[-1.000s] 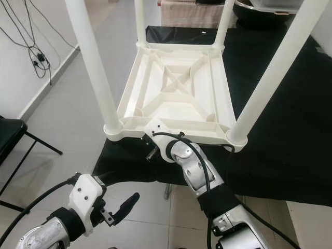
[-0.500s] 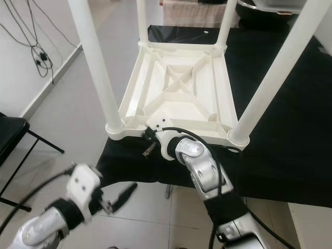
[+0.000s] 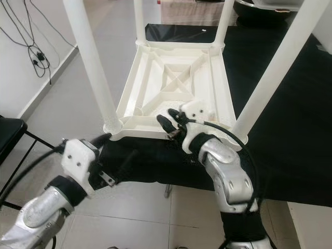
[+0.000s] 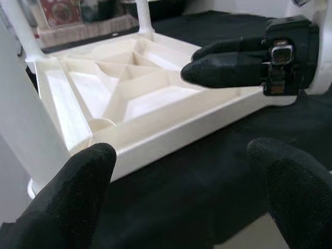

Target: Building children table

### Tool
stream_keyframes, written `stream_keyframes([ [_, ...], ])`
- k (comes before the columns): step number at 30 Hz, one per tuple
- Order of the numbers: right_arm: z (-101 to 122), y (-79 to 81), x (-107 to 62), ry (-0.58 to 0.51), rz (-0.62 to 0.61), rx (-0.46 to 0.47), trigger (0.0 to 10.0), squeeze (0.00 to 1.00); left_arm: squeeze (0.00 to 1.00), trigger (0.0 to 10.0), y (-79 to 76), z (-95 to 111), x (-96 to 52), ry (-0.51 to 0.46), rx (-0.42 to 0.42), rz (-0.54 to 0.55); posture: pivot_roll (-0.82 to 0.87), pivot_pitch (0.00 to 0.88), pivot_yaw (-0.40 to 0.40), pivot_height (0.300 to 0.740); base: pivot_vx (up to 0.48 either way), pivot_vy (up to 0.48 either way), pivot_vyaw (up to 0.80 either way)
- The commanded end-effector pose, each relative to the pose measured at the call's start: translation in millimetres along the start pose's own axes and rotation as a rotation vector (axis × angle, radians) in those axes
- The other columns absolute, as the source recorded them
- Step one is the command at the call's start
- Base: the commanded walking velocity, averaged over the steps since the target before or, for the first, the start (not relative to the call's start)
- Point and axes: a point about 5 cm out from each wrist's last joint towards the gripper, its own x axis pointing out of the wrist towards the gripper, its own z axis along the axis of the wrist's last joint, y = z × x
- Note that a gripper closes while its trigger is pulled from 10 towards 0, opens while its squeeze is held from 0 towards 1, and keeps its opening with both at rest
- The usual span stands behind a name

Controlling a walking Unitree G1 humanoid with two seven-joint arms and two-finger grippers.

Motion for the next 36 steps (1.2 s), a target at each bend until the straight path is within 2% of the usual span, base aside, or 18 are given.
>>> stream_keyframes([
  [1, 4, 0.3, -5.5, -0.038, -0.03, -0.017, 10.0, 1.0, 0.0, 10.0, 1.4, -12, -3.0, 0.055, -0.012, 0.036, -0.03, 0.134, 0.01, 0.74, 0.0, 0.0, 0.0],
  [2, 3, -0.7, -11.4, -0.044, -0.064, -0.04, 10.0, 1.0, 0.0, 10.0, 5.3, -20, -7.4, 0.091, -0.024, 0.074, -0.03, 0.129, 0.012, 0.74, 0.0, 0.0, 0.0],
  [5, -1, -2.5, -21.6, -0.044, -0.123, -0.08, 10.0, 1.0, 0.0, 10.0, 13.1, -27, -14.0, 0.12, -0.005, 0.137, -0.04, 0.122, 0.009, 0.74, 0.0, 0.0, 0.0],
  [12, -12, 2.5, -39.3, -0.022, -0.191, -0.099, 10.0, 1.0, 0.0, 10.0, 22.5, -28, -19.0, 0.122, 0.037, 0.205, -0.04, 0.104, 0.008, 0.74, 0.0, 0.0, 0.0],
  [13, -16, 2.8, -46.4, -0.006, -0.233, -0.129, 10.0, 1.0, 0.0, 10.0, 24.8, -29, -20.1, 0.121, 0.048, 0.226, -0.04, 0.104, 0.008, 0.74, 0.0, 0.0, 0.0],
  [15, -24, -8.0, -61.4, 0.042, -0.379, -0.199, 10.0, 1.0, 0.0, 10.0, 29.2, -30, -18.9, 0.115, 0.067, 0.255, -0.05, 0.092, 0.008, 0.74, 0.0, 0.0, 0.0],
  [17, -24, -8.0, -61.4, 0.042, -0.379, -0.199, 10.0, 1.0, 0.0, 10.0, 29.2, -30, -18.9, 0.115, 0.067, 0.255, -0.05, 0.092, 0.008, 0.74, 0.0, 0.0, 0.0],
  [18, -29, -23.1, -74.1, 0.094, -0.526, -0.252, 10.0, 0.0, 0.0, 10.0, 33.3, -30, -15.3, 0.101, 0.081, 0.275, -0.06, 0.074, 0.012, 0.74, 0.0, 0.0, 0.0],
  [23, -36, -25.4, -80.5, 0.119, -0.566, -0.235, 10.0, 0.0, 0.0, 10.0, 36.2, -32, -13.4, 0.101, 0.091, 0.288, -0.07, 0.057, 0.017, 0.74, 0.0, 0.0, 0.0],
  [24, -42, -17.3, -79.2, 0.124, -0.534, -0.207, 10.0, 0.0, 0.0, 10.0, 36.8, -38, -13.8, 0.118, 0.084, 0.295, -0.07, 0.053, 0.018, 0.74, 0.0, 0.0, 0.0],
  [25, -42, -17.3, -79.2, 0.124, -0.534, -0.207, 10.0, 0.0, 0.0, 10.0, 36.8, -38, -13.8, 0.118, 0.084, 0.295, -0.07, 0.053, 0.018, 0.74, 0.0, 0.0, 0.0],
  [27, -52, -1.6, -74.5, 0.144, -0.479, -0.165, 10.0, 0.0, 0.0, 10.0, 34.1, -47, -14.7, 0.151, 0.067, 0.292, -0.07, 0.049, 0.017, 0.74, 0.0, 0.0, 0.0],
  [28, -52, -1.6, -74.5, 0.144, -0.479, -0.165, 10.0, 0.0, 0.0, 10.0, 34.1, -47, -14.7, 0.151, 0.067, 0.292, -0.07, 0.049, 0.017, 0.74, 0.0, 0.0, 0.0],
  [30, -54, 16.9, -65.8, 0.121, -0.387, -0.124, 10.0, 0.0, 0.0, 10.0, 30.6, -51, -14.7, 0.159, 0.06, 0.272, -0.07, 0.035, 0.018, 0.74, 0.0, 0.0, -0.8],
  [31, -54, 16.9, -65.8, 0.121, -0.387, -0.124, 10.0, 0.0, 0.0, 10.0, 30.6, -51, -14.7, 0.159, 0.06, 0.272, -0.07, 0.035, 0.018, 0.74, 0.0, 0.0, -0.8],
  [32, -54, 23.9, -62.4, 0.107, -0.347, -0.115, 10.0, 0.0, 0.0, 10.0, 29.8, -52, -14.6, 0.159, 0.061, 0.266, -0.07, 0.035, 0.018, 0.74, 0.0, 0.0, -0.8],
  [34, -57, 36.3, -53.9, 0.115, -0.293, -0.169, 10.0, 0.0, 0.0, 10.0, 26.2, -53, -11.5, 0.156, 0.076, 0.221, -0.06, 0.018, 0.016, 0.74, 0.0, 0.0, 0.0],
  [36, -59, 40.3, -50.5, 0.118, -0.262, -0.18, 10.0, 0.0, 0.0, 10.0, 24.4, -53, -10.8, 0.156, 0.087, 0.21, -0.06, 0.009, 0.016, 0.74, 0.0, 0.0, 0.0],
])
